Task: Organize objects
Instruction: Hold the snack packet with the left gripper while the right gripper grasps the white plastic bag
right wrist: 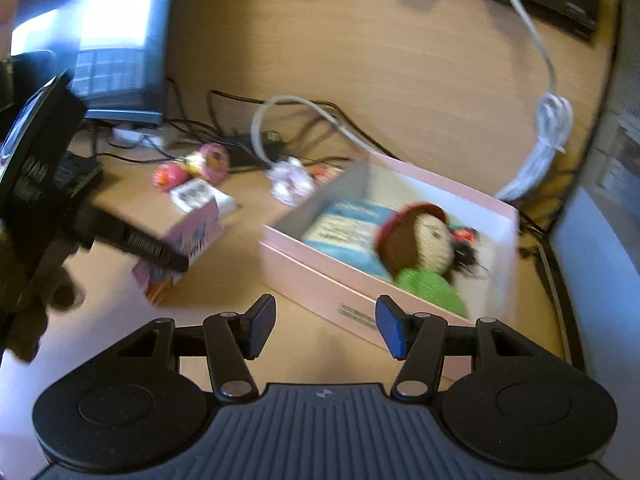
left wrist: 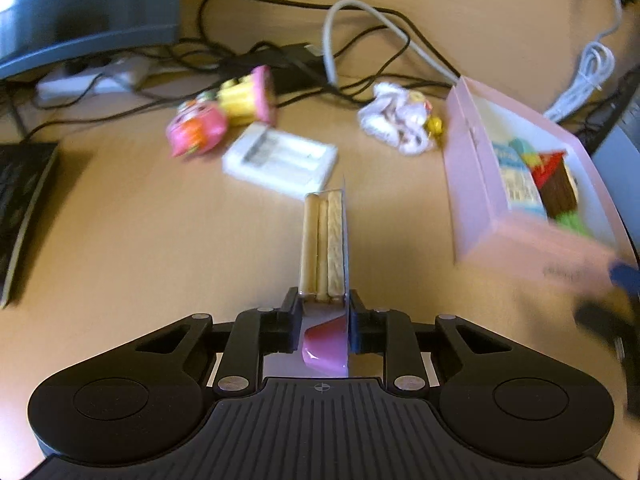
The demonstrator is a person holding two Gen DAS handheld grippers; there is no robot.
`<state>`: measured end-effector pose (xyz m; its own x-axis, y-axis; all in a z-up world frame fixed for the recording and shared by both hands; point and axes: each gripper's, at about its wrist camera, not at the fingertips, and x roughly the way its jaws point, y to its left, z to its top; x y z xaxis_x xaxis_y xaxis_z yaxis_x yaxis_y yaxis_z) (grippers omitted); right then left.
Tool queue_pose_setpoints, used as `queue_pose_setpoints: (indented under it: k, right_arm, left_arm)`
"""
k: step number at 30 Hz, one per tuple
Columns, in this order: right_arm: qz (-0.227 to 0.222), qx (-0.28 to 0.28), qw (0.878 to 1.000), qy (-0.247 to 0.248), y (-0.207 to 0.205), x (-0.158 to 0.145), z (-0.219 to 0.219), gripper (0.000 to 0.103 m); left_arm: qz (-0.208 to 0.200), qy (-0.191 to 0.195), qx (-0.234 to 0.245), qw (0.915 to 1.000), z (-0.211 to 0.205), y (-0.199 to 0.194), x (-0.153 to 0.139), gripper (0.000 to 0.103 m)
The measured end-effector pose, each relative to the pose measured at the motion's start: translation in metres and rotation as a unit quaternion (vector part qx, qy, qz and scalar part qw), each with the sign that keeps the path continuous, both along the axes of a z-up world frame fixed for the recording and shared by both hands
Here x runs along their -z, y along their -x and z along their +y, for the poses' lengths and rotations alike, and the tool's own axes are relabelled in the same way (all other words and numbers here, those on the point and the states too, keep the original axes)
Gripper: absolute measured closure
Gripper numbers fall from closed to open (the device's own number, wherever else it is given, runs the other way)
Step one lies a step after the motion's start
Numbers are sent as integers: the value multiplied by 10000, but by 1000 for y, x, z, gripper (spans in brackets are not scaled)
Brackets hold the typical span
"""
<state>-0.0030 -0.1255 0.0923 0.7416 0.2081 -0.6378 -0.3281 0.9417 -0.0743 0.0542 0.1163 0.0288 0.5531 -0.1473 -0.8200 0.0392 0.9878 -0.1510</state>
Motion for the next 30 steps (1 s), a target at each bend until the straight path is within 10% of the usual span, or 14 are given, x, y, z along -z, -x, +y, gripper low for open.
queue_pose_setpoints:
  k: [17, 25, 30]
  right_arm:
    - [51, -765, 9970, -114, -133, 17, 185, 19]
    - [206, -245, 9991, 283, -211, 44, 263, 21]
    - [115, -336, 9980, 523, -190, 48, 249, 31]
  left_arm:
    - [170, 395, -908, 9949, 133, 114, -4, 77]
    - [123, 452, -565, 9973, 144, 113, -3, 77]
    - [55, 566, -292, 9980, 145, 108, 0, 77]
